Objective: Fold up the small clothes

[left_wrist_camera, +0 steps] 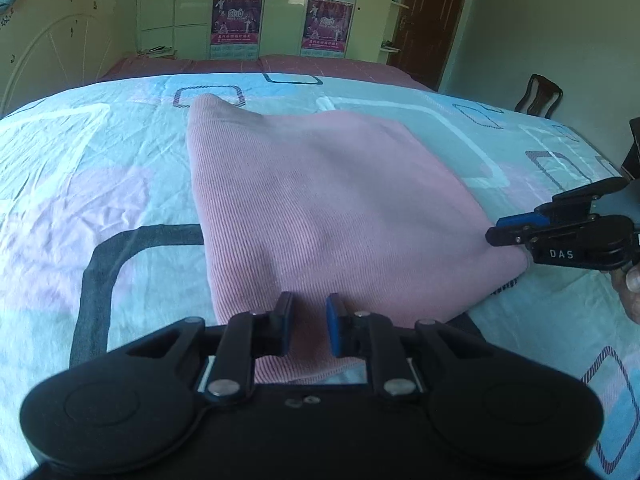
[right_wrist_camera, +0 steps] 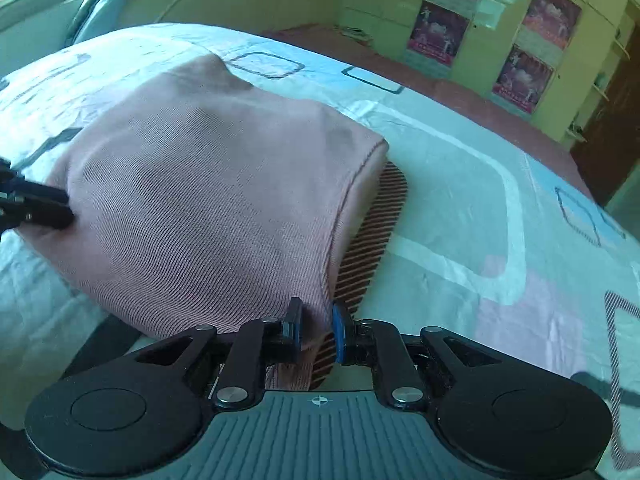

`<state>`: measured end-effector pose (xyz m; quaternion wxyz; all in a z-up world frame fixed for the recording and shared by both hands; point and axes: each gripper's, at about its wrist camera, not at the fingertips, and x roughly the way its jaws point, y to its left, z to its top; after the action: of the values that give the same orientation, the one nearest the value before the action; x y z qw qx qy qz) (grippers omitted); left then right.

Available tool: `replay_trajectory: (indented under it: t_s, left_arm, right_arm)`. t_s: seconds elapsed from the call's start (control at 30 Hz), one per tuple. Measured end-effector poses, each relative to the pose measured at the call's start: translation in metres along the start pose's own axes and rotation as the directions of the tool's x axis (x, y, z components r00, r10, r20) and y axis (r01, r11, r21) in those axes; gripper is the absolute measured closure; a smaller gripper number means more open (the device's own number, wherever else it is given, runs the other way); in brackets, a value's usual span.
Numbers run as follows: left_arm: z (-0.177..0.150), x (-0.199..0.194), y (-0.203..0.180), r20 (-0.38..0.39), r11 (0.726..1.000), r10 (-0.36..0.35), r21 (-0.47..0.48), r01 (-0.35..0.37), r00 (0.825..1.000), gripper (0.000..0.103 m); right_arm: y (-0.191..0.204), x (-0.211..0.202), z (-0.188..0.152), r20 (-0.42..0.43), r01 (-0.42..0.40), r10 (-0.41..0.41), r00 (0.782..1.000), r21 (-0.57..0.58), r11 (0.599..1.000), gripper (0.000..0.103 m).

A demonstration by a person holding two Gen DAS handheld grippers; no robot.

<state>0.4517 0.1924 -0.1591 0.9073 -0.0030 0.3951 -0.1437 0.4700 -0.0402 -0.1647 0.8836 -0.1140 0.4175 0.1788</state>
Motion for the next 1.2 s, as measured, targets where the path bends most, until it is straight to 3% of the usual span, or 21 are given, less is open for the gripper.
replay_trajectory:
  t_s: [0.53, 0.77, 0.87, 0.93, 0.97, 1.0, 1.03, 1.07, 1.1, 1.13, 1.2]
  left_arm:
    - [-0.004, 0.000, -0.020, -0.005, 0.993, 0.114, -0.011, -0.114, 0.993, 0.088]
    - [0.001, -0.006, -0.025, -0.010, 0.986, 0.162, -0.030, -0.162, 0.987, 0.084]
    - [-0.006, -0.028, -0.037, 0.034, 0.984, 0.175, -0.050, -0.174, 0.984, 0.068]
    - [-0.016, -0.042, -0.048, 0.073, 0.980, 0.194, -0.065, -0.189, 0.978, 0.045]
    - [-0.022, -0.050, -0.054, 0.106, 0.972, 0.227, -0.082, -0.219, 0.968, 0.014]
    - [-0.028, -0.058, -0.060, 0.146, 0.961, 0.268, -0.105, -0.255, 0.952, 0.001]
    - [-0.034, -0.068, -0.067, 0.188, 0.951, 0.302, -0.126, -0.282, 0.935, 0.001]
    - [-0.038, -0.074, -0.071, 0.194, 0.949, 0.308, -0.136, -0.285, 0.931, 0.000]
    - [-0.041, -0.082, -0.075, 0.189, 0.950, 0.300, -0.150, -0.275, 0.935, 0.000]
    - [-0.043, -0.089, -0.079, 0.190, 0.949, 0.298, -0.165, -0.269, 0.936, 0.000]
    - [-0.047, -0.105, -0.088, 0.211, 0.948, 0.300, -0.178, -0.265, 0.931, 0.000]
  right_arm:
    - [-0.002, -0.003, -0.014, 0.028, -0.013, 0.011, 1.000, 0.079, 0.997, 0.090]
    - [0.000, -0.012, -0.009, 0.018, -0.015, 0.014, 1.000, 0.050, 0.999, 0.089]
    - [-0.006, -0.042, -0.014, 0.079, -0.060, 0.052, 0.996, 0.091, 0.994, 0.089]
    - [-0.011, -0.061, -0.023, 0.103, -0.072, 0.060, 0.993, 0.118, 0.990, 0.089]
    - [-0.012, -0.070, -0.028, 0.118, -0.079, 0.064, 0.991, 0.131, 0.988, 0.089]
    - [-0.014, -0.077, -0.034, 0.136, -0.095, 0.074, 0.988, 0.150, 0.984, 0.089]
    - [-0.016, -0.087, -0.041, 0.158, -0.106, 0.077, 0.984, 0.181, 0.978, 0.083]
    - [-0.017, -0.095, -0.047, 0.170, -0.092, 0.056, 0.984, 0.209, 0.974, 0.064]
    - [-0.018, -0.104, -0.053, 0.199, -0.074, 0.028, 0.980, 0.229, 0.971, 0.002]
    - [-0.017, -0.115, -0.061, 0.247, -0.067, 0.008, 0.969, 0.234, 0.970, 0.000]
    - [-0.016, -0.129, -0.070, 0.251, -0.084, 0.020, 0.968, 0.245, 0.966, 0.000]
